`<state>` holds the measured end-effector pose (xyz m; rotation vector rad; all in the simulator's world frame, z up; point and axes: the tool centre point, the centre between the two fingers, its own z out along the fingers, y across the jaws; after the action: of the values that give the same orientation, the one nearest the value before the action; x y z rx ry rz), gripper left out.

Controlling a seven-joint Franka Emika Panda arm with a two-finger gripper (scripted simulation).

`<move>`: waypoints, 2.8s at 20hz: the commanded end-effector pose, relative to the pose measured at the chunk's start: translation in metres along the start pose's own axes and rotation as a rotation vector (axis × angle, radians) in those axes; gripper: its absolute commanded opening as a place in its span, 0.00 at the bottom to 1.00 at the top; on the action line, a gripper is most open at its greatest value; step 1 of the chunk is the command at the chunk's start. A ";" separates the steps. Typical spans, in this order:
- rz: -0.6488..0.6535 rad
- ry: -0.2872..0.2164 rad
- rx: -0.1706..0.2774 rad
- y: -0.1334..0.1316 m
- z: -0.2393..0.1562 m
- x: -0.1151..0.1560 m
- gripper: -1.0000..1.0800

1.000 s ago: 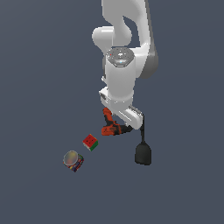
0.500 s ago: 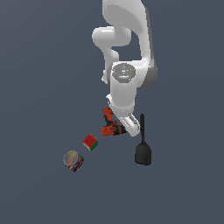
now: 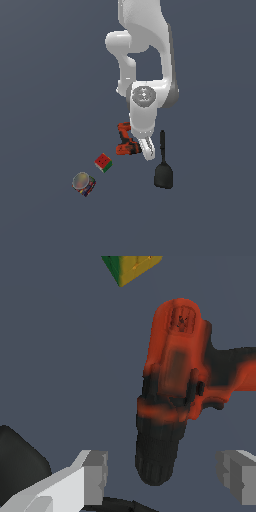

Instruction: Pick up a designated object from a clutter of objects.

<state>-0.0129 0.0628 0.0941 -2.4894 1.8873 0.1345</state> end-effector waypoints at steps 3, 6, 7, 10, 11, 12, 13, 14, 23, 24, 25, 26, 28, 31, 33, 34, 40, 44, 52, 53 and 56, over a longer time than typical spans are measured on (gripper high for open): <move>0.098 0.000 -0.006 0.004 0.017 -0.004 0.81; 0.146 0.000 -0.009 0.006 0.026 -0.006 0.81; 0.160 0.001 -0.010 0.007 0.028 -0.006 0.81; 0.193 0.001 -0.013 0.008 0.034 -0.008 0.81; 0.201 0.001 -0.013 0.009 0.036 -0.008 0.81; 0.208 0.002 -0.014 0.009 0.037 -0.008 0.81; 0.214 0.002 -0.014 0.009 0.038 -0.008 0.81; 0.219 0.002 -0.014 0.010 0.039 -0.009 0.81; 0.221 0.002 -0.015 0.010 0.047 -0.009 0.81; 0.222 0.002 -0.015 0.010 0.050 -0.009 0.81; 0.223 0.002 -0.015 0.010 0.054 -0.009 0.81; 0.223 0.002 -0.015 0.011 0.059 -0.009 0.81; 0.224 0.002 -0.015 0.011 0.065 -0.009 0.81; 0.225 0.002 -0.015 0.011 0.069 -0.009 0.81; 0.225 0.002 -0.015 0.012 0.070 -0.009 0.00; 0.225 0.002 -0.015 0.012 0.070 -0.009 0.00; 0.225 0.002 -0.015 0.012 0.070 -0.009 0.00; 0.225 0.002 -0.013 0.011 0.069 -0.009 0.00; 0.225 0.002 -0.013 0.011 0.048 -0.011 0.00; 0.225 0.002 -0.013 0.011 0.043 -0.012 0.00; 0.225 0.002 -0.013 0.011 0.024 -0.014 0.00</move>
<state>-0.0315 0.0744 0.0596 -2.2811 2.1716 0.1529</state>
